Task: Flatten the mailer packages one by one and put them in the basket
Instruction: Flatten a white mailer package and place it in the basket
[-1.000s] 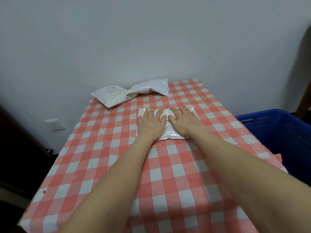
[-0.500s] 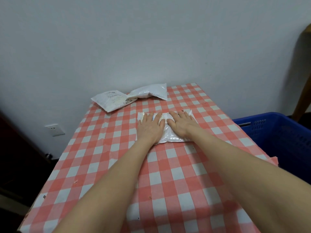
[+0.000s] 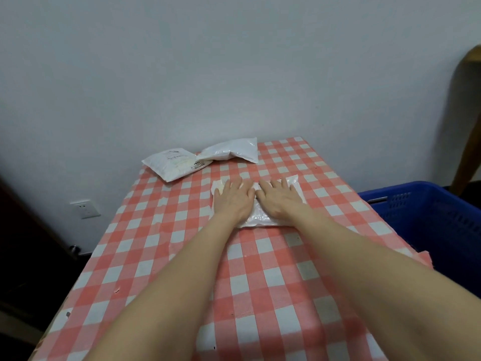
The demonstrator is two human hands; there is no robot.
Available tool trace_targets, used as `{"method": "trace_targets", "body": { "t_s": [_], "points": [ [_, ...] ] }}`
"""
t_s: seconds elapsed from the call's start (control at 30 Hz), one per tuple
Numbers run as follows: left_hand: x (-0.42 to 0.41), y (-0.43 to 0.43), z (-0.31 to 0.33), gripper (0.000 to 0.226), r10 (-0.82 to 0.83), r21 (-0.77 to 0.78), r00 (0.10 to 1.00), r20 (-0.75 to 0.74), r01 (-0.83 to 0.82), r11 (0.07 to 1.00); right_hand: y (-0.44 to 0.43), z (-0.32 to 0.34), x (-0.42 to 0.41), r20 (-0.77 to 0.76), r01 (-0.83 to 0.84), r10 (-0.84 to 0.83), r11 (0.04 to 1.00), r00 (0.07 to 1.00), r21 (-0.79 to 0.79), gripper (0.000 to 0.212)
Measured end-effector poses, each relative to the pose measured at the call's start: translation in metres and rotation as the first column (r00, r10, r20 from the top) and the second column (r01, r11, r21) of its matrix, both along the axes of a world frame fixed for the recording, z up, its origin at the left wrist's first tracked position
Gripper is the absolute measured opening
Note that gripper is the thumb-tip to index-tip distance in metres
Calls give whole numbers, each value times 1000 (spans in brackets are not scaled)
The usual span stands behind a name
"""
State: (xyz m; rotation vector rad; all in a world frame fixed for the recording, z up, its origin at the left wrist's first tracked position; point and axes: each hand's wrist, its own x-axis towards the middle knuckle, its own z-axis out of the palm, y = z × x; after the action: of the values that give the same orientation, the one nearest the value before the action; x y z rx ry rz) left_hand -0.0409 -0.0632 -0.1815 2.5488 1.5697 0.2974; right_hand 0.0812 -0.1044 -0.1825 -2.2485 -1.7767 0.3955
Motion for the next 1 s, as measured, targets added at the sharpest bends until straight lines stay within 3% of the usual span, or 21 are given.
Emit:
{"method": "trace_targets", "body": {
  "t_s": [0.8,0.9,1.0],
  "points": [
    [0,-2,-10,48,34,-5,999,14,-34,999,1,-8,2,-78,22,-21,1000,997,14,57],
    [0,-1,-5,48,2,-93,1000,20,0,996,0,-7,7,-142,-10,14,999,990,31,56],
    [-6,3,5,51,47,-70,994,101,-40,997,-5,4,14,-335,69,-16,987,942,146,61]
  ]
}}
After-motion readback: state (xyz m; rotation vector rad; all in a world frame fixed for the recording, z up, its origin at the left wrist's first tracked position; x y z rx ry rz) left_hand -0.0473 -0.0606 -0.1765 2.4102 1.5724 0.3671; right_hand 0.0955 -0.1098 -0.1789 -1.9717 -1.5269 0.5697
